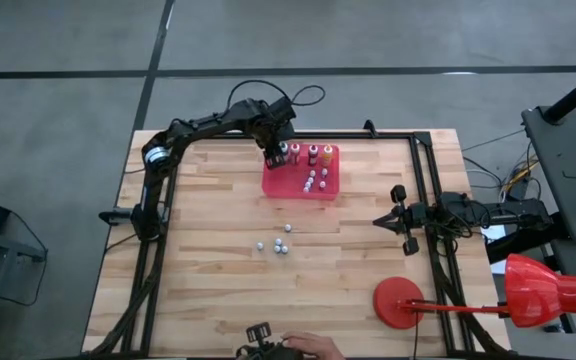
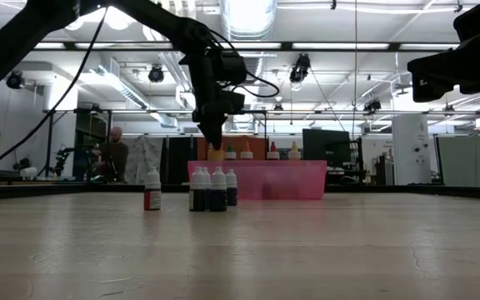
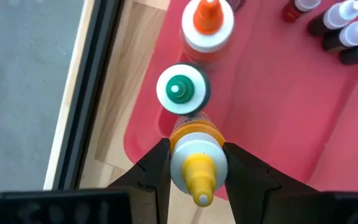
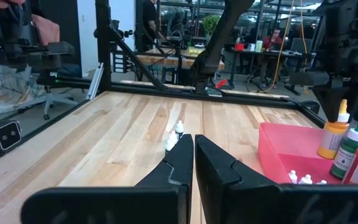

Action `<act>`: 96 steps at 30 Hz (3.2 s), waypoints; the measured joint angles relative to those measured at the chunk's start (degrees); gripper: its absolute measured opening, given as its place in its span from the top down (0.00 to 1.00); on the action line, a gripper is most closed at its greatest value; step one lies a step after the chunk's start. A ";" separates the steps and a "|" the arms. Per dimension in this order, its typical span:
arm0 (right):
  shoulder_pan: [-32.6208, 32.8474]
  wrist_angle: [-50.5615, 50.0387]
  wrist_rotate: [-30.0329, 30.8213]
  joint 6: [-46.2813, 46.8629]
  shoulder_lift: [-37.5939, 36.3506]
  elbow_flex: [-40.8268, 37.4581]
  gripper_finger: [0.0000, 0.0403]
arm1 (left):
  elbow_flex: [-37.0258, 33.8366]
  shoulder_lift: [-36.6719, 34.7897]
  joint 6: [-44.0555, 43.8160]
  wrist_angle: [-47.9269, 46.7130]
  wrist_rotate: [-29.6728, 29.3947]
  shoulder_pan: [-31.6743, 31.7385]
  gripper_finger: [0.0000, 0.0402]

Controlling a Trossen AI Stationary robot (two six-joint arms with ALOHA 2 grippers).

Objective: Pick & Place food coloring
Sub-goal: Put the large yellow food coloring bottle into the pink bin, then put the small blue food coloring bottle into the pink bin

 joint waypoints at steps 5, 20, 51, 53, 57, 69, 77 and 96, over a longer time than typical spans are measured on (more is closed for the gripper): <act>0.00 0.00 0.00 0.00 0.00 -0.01 0.98 | 0.00 0.02 0.10 1.00 -0.33 0.34 0.76; -0.04 0.01 -0.02 0.02 0.00 -0.01 0.98 | -3.04 0.09 0.46 3.72 -0.22 0.78 0.76; -0.02 0.00 -0.02 0.00 0.00 0.00 0.98 | -3.87 0.15 1.64 6.29 -1.77 1.33 0.72; -0.02 0.01 -0.02 0.02 -0.01 0.00 0.98 | -3.87 0.15 1.64 6.29 -1.77 1.33 0.70; 0.02 0.00 -0.02 0.00 0.00 0.02 0.98 | -3.87 0.15 1.66 6.33 -1.77 1.41 0.69; 0.02 -0.01 -0.02 0.02 0.01 0.00 0.98 | -3.87 0.15 1.38 6.44 -1.73 1.48 0.68; 0.02 0.01 -0.02 0.00 -0.01 -0.01 0.98 | -3.87 0.15 -0.42 6.40 -1.11 1.53 0.60; -0.04 0.01 0.00 0.01 0.01 -0.01 0.98 | 4.03 -0.58 -3.42 -3.67 -1.50 -0.23 0.53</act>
